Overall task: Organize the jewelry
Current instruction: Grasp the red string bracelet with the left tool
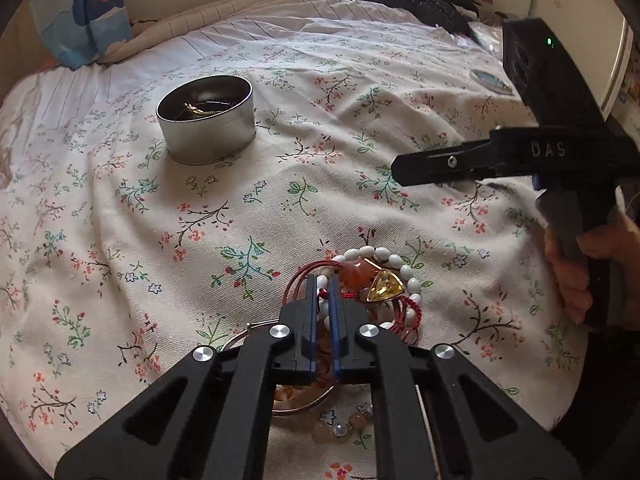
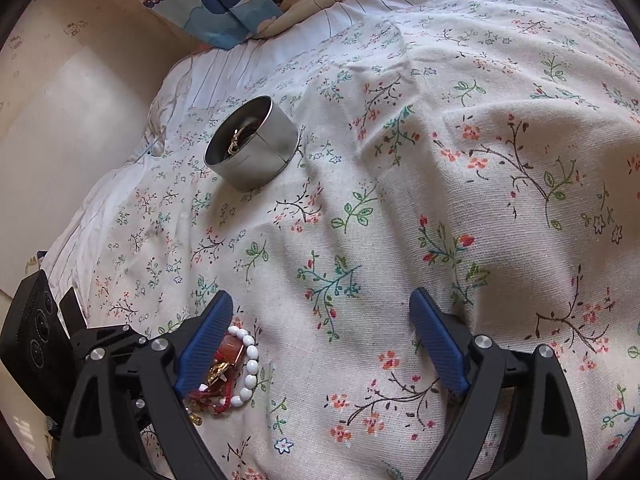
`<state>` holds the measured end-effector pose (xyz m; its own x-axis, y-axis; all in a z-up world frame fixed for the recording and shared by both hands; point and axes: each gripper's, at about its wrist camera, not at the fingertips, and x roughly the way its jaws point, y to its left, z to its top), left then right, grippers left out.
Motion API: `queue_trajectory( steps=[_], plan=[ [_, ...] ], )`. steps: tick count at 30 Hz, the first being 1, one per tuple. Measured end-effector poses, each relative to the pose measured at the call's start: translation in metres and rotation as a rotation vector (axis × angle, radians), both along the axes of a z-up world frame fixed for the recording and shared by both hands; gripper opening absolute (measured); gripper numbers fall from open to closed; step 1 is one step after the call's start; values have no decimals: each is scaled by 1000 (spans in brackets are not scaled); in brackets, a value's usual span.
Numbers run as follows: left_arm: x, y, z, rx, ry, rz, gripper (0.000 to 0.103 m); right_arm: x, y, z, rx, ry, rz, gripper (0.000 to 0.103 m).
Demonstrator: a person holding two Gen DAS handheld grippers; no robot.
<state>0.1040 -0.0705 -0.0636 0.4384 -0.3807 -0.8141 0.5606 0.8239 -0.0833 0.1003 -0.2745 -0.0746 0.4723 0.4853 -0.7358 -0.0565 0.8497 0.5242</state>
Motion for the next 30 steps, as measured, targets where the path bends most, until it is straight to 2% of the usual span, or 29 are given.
queue_trajectory(
  steps=[3, 8, 11, 15, 16, 17, 19, 20, 23, 27, 30],
  plan=[
    [6, 19, 11, -144, 32, 47, 2, 1, 3, -1, -19, 0, 6, 87],
    [15, 62, 31, -452, 67, 129, 2, 0, 12, -2, -83, -2, 35, 90],
    [19, 76, 34, -533, 65, 173, 2, -1, 19, 0, -122, -13, 53, 91],
    [26, 92, 35, -555, 46, 267, 2, -4, 30, 8, -119, -62, 101, 91],
    [27, 97, 35, -544, 35, 316, 2, -5, 33, 11, -120, -76, 115, 91],
    [32, 102, 31, -504, 34, 376, 2, -7, 37, 14, -121, -91, 131, 91],
    [43, 106, 15, -366, 67, 483, 2, -9, 48, 18, -132, -115, 171, 90],
    [46, 110, 8, -337, 90, 512, 2, -10, 55, 19, -143, -123, 191, 90],
    [49, 122, 6, -396, 112, 536, 2, -11, 77, 23, -170, -155, 249, 90],
    [50, 120, 6, -392, 108, 518, 2, -2, 111, 26, -184, -172, 322, 90],
    [49, 123, 5, -408, 114, 522, 2, 9, 142, 16, -274, -145, 397, 87]
  ],
)
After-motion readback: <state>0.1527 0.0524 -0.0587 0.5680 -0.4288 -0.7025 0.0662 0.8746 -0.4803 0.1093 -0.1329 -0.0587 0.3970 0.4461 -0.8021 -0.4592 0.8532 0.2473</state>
